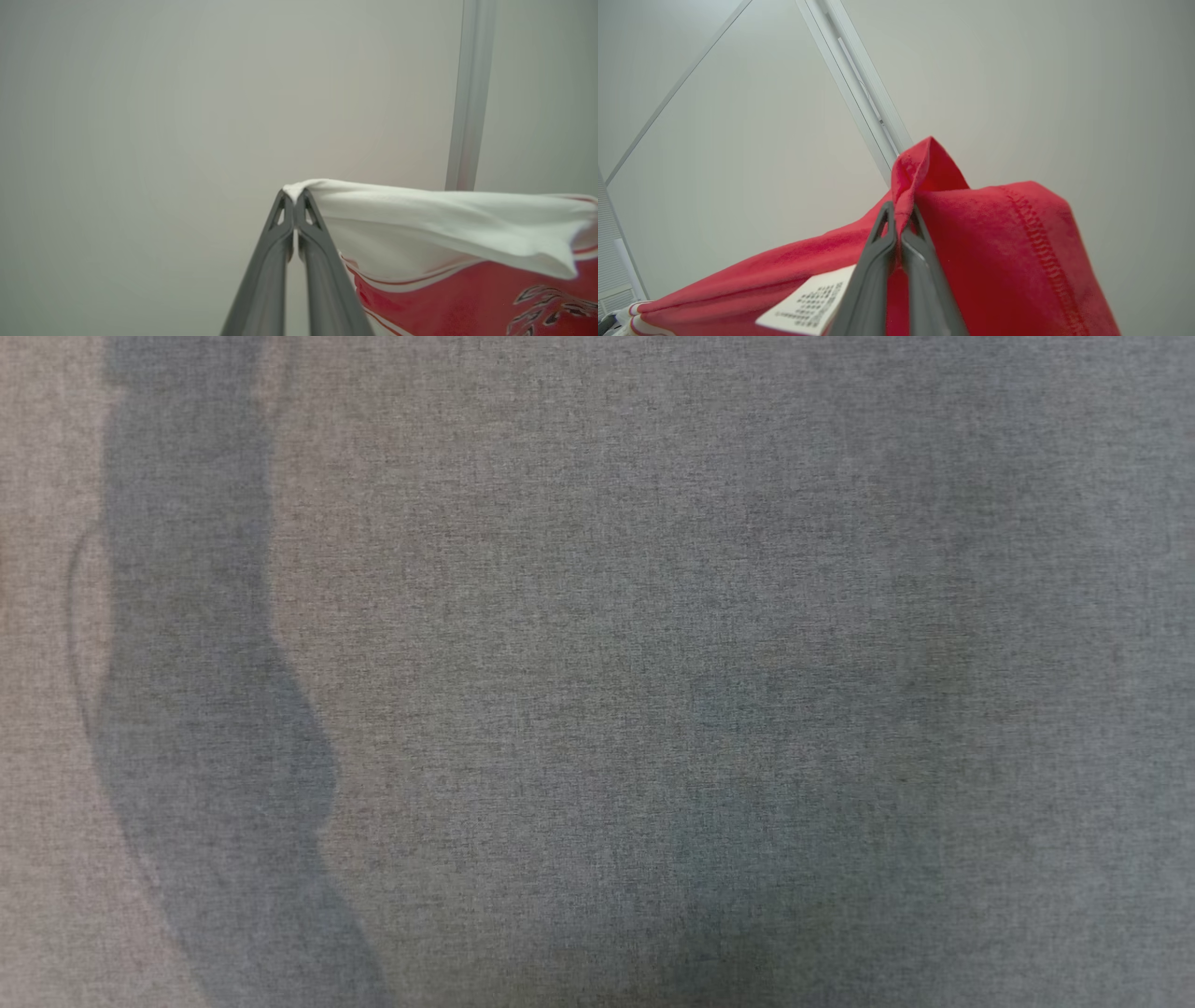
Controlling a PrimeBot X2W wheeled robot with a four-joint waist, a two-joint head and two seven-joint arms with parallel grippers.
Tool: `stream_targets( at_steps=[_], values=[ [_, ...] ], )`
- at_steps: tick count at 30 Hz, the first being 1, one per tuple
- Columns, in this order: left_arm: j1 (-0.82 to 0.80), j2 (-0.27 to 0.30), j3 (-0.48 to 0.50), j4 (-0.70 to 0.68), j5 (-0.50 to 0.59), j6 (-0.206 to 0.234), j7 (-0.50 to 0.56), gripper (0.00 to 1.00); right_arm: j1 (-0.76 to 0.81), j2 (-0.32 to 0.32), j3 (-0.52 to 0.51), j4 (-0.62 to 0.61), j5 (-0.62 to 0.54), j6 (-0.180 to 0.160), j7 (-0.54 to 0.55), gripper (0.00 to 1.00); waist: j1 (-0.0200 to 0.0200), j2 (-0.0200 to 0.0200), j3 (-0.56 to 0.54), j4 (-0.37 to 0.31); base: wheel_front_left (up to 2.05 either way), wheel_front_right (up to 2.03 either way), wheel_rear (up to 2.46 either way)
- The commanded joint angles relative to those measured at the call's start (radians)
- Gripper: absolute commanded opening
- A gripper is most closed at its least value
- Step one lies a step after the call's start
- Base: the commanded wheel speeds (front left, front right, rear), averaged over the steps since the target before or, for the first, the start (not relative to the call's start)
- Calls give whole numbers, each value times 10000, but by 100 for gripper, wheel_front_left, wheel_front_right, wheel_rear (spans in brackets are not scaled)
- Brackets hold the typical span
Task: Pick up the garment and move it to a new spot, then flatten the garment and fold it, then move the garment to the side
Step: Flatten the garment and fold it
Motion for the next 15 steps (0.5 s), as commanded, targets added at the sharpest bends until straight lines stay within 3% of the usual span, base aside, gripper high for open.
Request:
stream_targets(
  at_steps=[1,9,15],
  values=[
    [-50,1,-43,369,-70,-22,71,0,91,13,168,209,259,-3,21,0,0,0,34,48,0,0,0],
    [1527,-233,-1338,1208,-615,-168,790,0,1868,-419,2287,-183,915,-2,821,0,0,0,-265,136,0,0,0],
    [4437,669,-2875,-199,-2581,-154,1651,0,4276,-1088,3776,-910,1949,0,898,0,0,0,-1341,17,0,0,0]
  ],
)
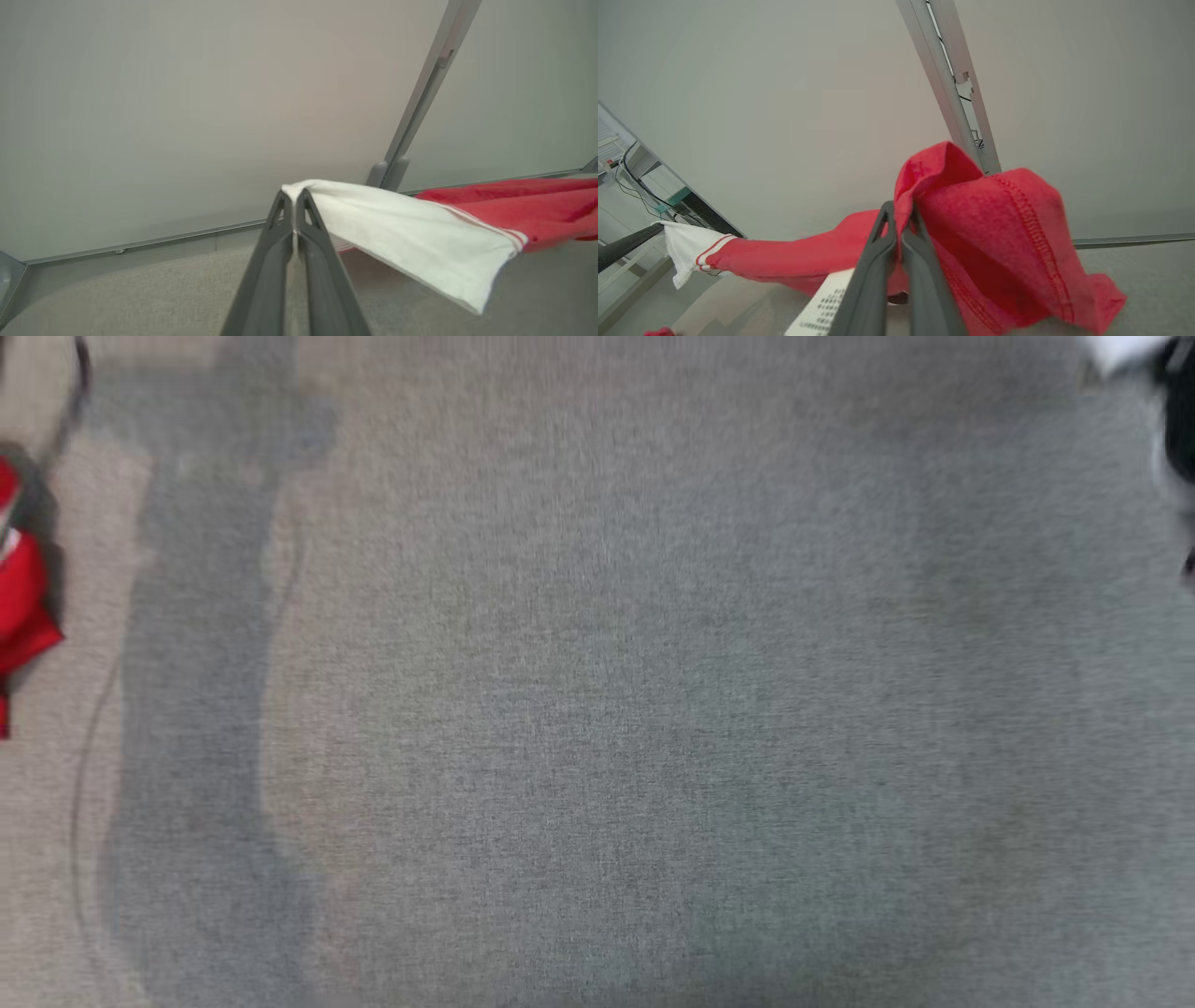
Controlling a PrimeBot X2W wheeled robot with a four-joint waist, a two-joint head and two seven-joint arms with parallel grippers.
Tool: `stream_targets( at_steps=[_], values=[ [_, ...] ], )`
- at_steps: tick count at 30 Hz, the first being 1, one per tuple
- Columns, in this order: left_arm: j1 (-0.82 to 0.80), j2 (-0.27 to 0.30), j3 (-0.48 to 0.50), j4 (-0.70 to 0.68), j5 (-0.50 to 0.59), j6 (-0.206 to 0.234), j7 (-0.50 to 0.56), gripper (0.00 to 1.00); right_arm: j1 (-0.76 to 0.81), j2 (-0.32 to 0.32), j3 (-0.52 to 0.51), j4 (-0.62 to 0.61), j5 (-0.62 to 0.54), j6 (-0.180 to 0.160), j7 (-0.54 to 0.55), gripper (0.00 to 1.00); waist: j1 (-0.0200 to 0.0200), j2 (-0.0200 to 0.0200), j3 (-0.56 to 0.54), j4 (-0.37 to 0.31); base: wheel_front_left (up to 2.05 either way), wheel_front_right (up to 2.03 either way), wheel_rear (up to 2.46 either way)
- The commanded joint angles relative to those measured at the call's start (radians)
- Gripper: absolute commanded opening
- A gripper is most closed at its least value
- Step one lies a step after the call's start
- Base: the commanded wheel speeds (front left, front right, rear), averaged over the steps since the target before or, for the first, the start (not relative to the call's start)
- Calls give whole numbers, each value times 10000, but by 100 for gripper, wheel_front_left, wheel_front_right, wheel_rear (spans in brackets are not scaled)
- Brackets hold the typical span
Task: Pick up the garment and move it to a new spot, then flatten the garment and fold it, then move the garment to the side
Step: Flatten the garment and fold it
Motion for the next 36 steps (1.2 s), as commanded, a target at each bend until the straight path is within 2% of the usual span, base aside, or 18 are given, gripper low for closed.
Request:
stream_targets(
  at_steps=[1,6,14,18,23,27,30,36],
  values=[
    [812,358,-301,-410,-445,-7,148,0,607,-195,249,-145,302,6,-42,0,-1,0,-772,-120,0,0,0],
    [3458,1394,-1299,-2047,-2148,-8,1369,0,2481,-684,1361,-610,1204,6,441,0,-1,0,-2192,-227,0,0,0],
    [6942,3006,-2130,-4711,-3735,60,2952,0,4892,-1826,2800,-1787,2095,6,904,0,-1,0,-4070,-234,0,0,0],
    [8490,3973,-2539,-6556,-4423,481,4097,0,5800,-2471,3243,-2407,2414,6,857,0,-1,0,-4706,-209,0,0,0],
    [10069,5284,-2902,-9170,-5336,1273,5264,0,6923,-3326,3539,-3304,2923,6,770,0,-1,0,-5173,-92,0,0,0],
    [11028,6092,-3121,-10873,-6112,1898,5898,0,7780,-3954,3740,-3981,3209,6,647,0,-1,0,-5349,6,0,0,0],
    [11469,6525,-3201,-11765,-6497,2210,6103,0,8390,-4389,3909,-4483,3484,6,669,0,-1,0,-5423,42,0,0,0],
    [11999,6890,-3125,-12685,-6903,2556,5862,0,9184,-5039,4000,-5260,3709,6,370,0,-1,0,-5411,-23,0,0,0]
  ],
)
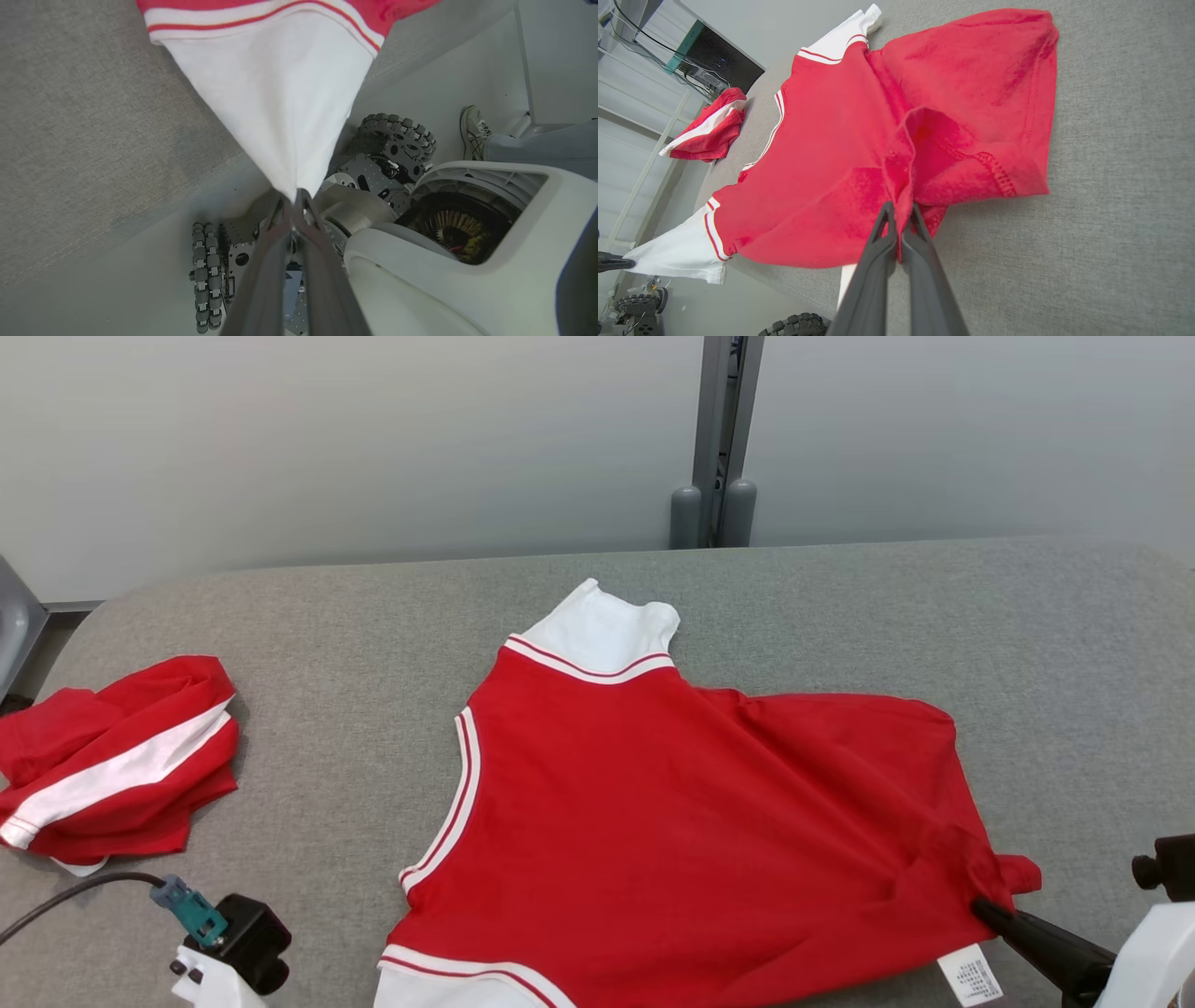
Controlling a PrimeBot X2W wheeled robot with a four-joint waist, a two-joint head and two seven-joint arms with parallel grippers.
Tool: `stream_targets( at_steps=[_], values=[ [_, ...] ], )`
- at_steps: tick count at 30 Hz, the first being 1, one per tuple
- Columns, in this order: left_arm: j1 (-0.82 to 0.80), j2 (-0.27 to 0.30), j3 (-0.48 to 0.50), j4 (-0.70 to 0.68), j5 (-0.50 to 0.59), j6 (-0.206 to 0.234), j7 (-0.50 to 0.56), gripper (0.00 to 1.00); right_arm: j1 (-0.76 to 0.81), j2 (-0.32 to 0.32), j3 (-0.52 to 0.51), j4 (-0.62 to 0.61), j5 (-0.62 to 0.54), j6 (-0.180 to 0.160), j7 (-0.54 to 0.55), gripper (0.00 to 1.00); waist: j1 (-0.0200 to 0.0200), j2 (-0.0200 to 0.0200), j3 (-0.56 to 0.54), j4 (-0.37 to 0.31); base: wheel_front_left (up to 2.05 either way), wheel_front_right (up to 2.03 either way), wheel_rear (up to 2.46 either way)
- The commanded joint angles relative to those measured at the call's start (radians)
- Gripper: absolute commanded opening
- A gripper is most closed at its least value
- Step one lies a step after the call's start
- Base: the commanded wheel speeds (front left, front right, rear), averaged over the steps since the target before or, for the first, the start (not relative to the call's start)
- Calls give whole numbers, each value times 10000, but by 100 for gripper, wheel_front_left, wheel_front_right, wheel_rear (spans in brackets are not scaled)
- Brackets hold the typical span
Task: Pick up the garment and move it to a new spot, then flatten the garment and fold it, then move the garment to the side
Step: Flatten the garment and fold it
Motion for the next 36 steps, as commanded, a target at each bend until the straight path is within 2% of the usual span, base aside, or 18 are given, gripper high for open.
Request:
stream_targets(
  at_steps=[1,8,15,23,28,29,36],
  values=[
    [34,35,130,-76,-21,88,-182,0,187,-132,-59,-93,35,6,-197,0,0,0,32,-63,0,0,0],
    [-306,71,344,51,110,53,-216,0,67,-23,-23,-34,-57,6,-138,0,0,0,178,-310,0,0,0],
    [-1393,-381,667,720,237,-238,165,0,-613,359,-173,414,-16,6,226,0,0,0,690,-617,0,0,0],
    [-3192,-1312,841,2443,548,-562,931,0,-1383,1148,-497,1142,503,6,609,0,0,0,1470,-917,0,0,0],
    [-4187,-2056,714,3590,843,-777,1275,0,-1593,1536,-677,1335,733,6,635,0,0,0,1850,-1027,0,0,0],
    [-4582,-2382,641,4074,1025,-891,1335,0,-1666,1653,-756,1404,772,6,603,0,0,0,1979,-1072,0,0,0],
    [-5810,-3360,592,5771,1522,-1351,1273,0,-1863,1962,-955,1506,823,6,502,0,0,0,2331,-1219,0,0,0]
  ],
)
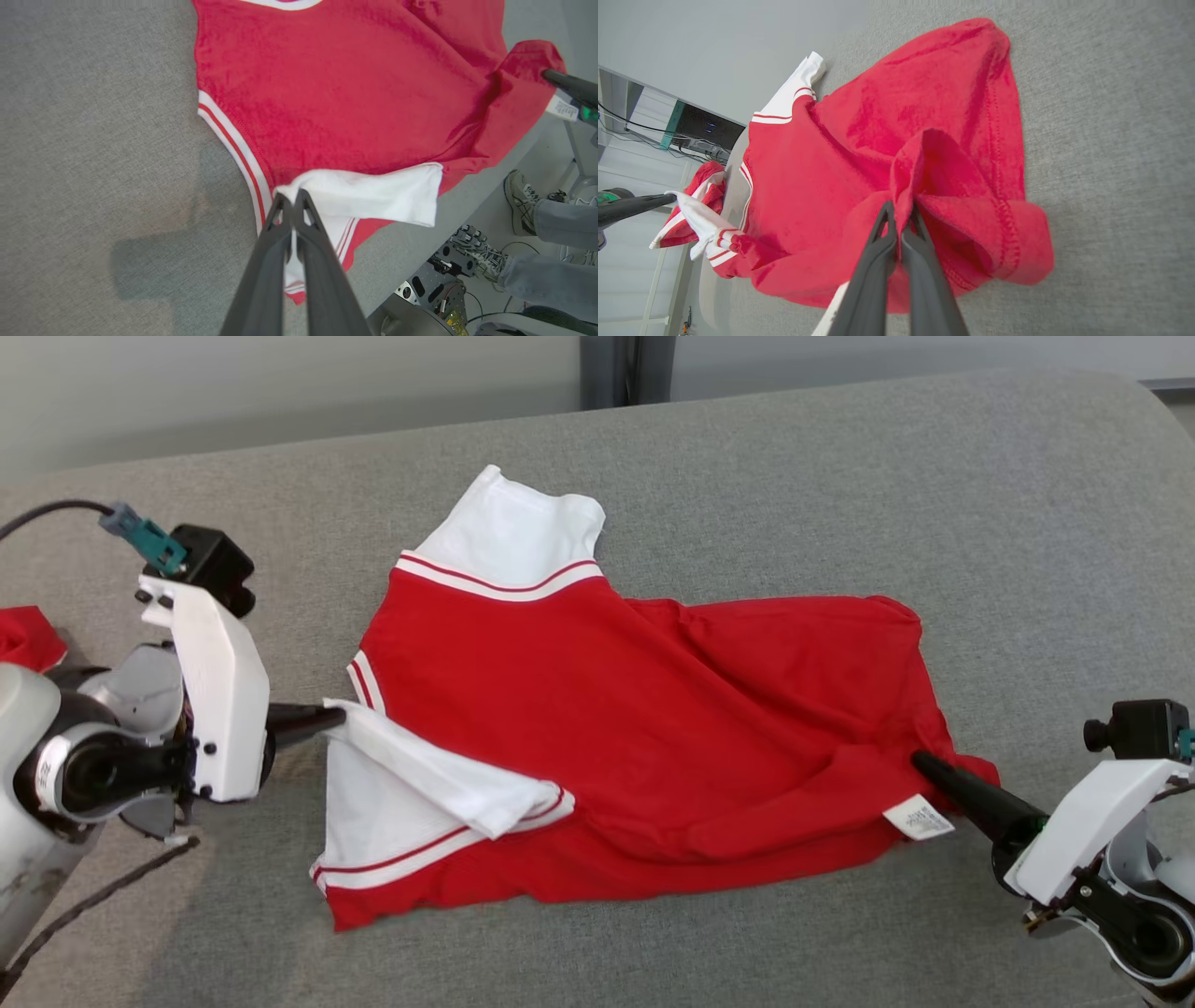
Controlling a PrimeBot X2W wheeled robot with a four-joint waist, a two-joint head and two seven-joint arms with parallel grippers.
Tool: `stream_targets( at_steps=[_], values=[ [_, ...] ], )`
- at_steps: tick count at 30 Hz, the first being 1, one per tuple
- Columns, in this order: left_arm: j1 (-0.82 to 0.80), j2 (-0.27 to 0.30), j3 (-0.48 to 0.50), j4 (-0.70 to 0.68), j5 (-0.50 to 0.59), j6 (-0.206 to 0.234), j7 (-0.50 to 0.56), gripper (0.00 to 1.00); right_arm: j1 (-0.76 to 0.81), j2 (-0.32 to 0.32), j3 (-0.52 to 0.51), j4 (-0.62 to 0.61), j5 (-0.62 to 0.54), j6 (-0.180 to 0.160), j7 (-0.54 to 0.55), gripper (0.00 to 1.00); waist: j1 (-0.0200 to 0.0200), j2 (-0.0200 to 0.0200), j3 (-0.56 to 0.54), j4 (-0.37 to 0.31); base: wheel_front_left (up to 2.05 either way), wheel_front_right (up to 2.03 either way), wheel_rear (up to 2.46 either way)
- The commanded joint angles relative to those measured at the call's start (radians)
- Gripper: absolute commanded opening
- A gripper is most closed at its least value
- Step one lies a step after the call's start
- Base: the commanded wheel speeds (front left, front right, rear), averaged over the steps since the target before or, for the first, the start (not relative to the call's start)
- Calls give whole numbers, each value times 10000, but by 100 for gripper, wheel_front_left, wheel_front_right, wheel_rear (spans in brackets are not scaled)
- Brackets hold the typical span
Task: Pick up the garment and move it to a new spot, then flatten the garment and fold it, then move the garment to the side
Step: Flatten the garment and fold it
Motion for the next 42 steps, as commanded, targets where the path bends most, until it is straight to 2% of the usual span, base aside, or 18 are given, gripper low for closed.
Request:
stream_targets(
  at_steps=[1,15,16,17,18,19,25,33,36,38,40,42],
  values=[
    [-250,-86,9,253,70,-95,29,0,-58,20,-53,41,69,6,-61,0,0,0,87,-58,0,0,0],
    [-750,-936,-27,2297,204,-625,-424,0,141,120,-441,117,263,6,-263,0,0,0,274,-204,0,0,0],
    [-762,-990,-16,2412,219,-692,-525,0,139,142,-443,125,256,6,-244,9,0,0,265,-206,0,0,0],
    [-796,-1028,-6,2529,303,-715,-661,33,135,152,-450,138,248,6,-228,35,0,0,256,-203,0,0,0],
    [-813,-1077,-30,2655,377,-768,-740,100,138,168,-458,156,242,6,-217,78,0,0,237,-197,0,0,0],
    [-793,-1131,-85,2746,399,-802,-782,100,151,177,-468,173,240,6,-211,100,0,0,208,-186,0,0,0],
    [-633,-1172,-154,3026,444,-1006,-1011,100,198,129,-589,323,-8,6,-625,100,0,0,-124,-72,0,0,0],
    [339,-673,146,2056,846,-1125,-2916,100,777,-162,-859,607,-721,6,-1932,100,0,0,-951,93,0,0,0],
    [1261,-441,565,1336,1006,-719,-4343,100,1192,-166,-924,999,-1205,6,-2214,100,0,0,-1280,114,0,0,0],
    [2022,-304,739,854,1249,-261,-5357,100,1541,-84,-1230,1263,-1553,6,-2313,100,0,0,-1514,188,0,0,0],
    [2795,-279,826,394,1487,299,-6221,100,1859,119,-1848,1455,-1979,6,-2366,100,0,0,-1701,270,0,0,0],
    [3493,-250,932,44,1841,1109,-7092,100,2362,525,-2796,1511,-2497,6,-2351,100,0,0,-1794,318,0,0,0]
  ],
)
